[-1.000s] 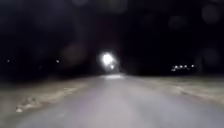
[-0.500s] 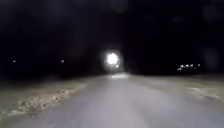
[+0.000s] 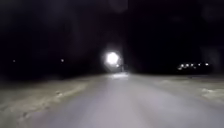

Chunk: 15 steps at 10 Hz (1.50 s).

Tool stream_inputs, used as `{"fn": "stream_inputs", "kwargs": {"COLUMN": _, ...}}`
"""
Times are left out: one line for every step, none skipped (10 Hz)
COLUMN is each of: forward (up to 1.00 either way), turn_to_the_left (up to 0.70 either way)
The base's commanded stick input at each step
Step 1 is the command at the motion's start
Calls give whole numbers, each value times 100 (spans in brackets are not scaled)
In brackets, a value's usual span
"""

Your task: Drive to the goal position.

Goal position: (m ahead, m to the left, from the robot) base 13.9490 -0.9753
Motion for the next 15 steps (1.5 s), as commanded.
{"fn": "stream_inputs", "kwargs": {"forward": 100, "turn_to_the_left": 0}}
{"fn": "stream_inputs", "kwargs": {"forward": 100, "turn_to_the_left": 0}}
{"fn": "stream_inputs", "kwargs": {"forward": 100, "turn_to_the_left": 0}}
{"fn": "stream_inputs", "kwargs": {"forward": 100, "turn_to_the_left": 0}}
{"fn": "stream_inputs", "kwargs": {"forward": 100, "turn_to_the_left": 0}}
{"fn": "stream_inputs", "kwargs": {"forward": 100, "turn_to_the_left": 0}}
{"fn": "stream_inputs", "kwargs": {"forward": 100, "turn_to_the_left": 0}}
{"fn": "stream_inputs", "kwargs": {"forward": 100, "turn_to_the_left": 0}}
{"fn": "stream_inputs", "kwargs": {"forward": 100, "turn_to_the_left": 0}}
{"fn": "stream_inputs", "kwargs": {"forward": 100, "turn_to_the_left": 0}}
{"fn": "stream_inputs", "kwargs": {"forward": 100, "turn_to_the_left": 0}}
{"fn": "stream_inputs", "kwargs": {"forward": 100, "turn_to_the_left": 0}}
{"fn": "stream_inputs", "kwargs": {"forward": 100, "turn_to_the_left": 0}}
{"fn": "stream_inputs", "kwargs": {"forward": 100, "turn_to_the_left": 0}}
{"fn": "stream_inputs", "kwargs": {"forward": 100, "turn_to_the_left": 0}}
